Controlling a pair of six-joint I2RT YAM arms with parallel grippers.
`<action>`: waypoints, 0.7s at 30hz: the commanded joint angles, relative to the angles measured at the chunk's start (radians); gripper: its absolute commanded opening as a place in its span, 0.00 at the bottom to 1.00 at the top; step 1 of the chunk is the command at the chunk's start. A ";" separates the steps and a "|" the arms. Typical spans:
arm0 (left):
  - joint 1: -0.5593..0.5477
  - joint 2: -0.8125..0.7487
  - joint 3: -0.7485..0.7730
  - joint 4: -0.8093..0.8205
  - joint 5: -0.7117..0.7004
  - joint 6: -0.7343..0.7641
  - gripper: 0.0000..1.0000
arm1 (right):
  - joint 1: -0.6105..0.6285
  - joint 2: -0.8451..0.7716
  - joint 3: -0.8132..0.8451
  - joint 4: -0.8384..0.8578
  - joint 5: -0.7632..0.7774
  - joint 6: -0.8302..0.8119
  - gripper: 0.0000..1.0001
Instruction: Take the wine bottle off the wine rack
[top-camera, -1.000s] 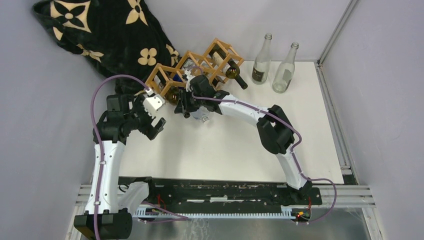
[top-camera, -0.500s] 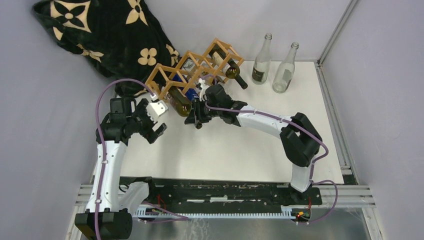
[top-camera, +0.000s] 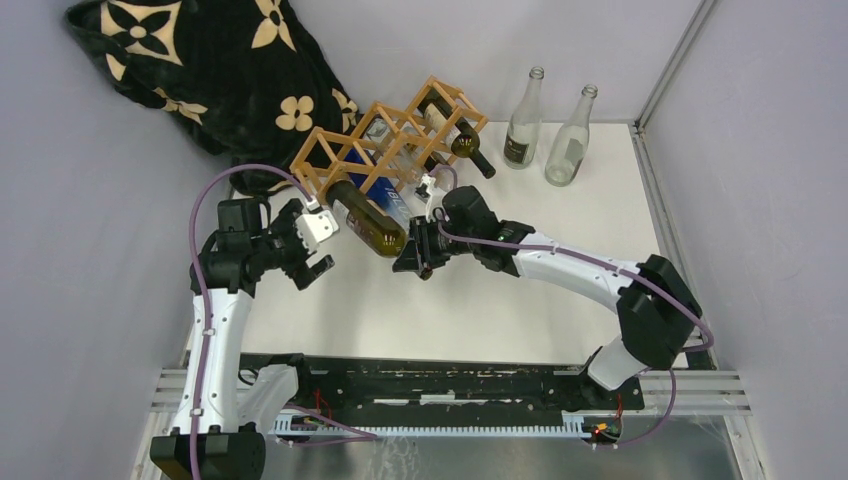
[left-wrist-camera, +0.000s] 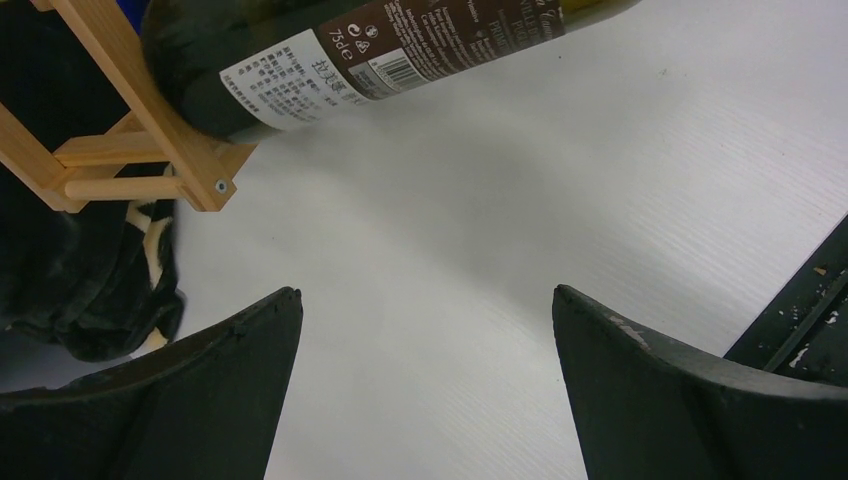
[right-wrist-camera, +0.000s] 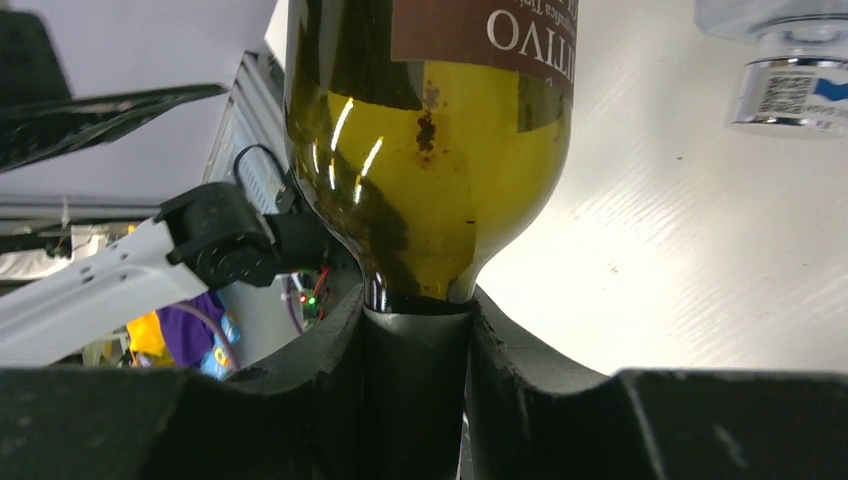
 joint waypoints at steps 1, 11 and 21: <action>0.004 -0.004 -0.003 0.022 0.068 0.078 1.00 | 0.012 -0.124 0.014 0.187 -0.093 -0.054 0.00; 0.003 -0.010 0.003 0.004 0.123 0.175 1.00 | 0.022 -0.132 0.037 0.080 -0.166 -0.131 0.00; 0.002 -0.077 -0.045 -0.102 0.187 0.501 1.00 | 0.074 -0.085 0.138 -0.055 -0.215 -0.248 0.00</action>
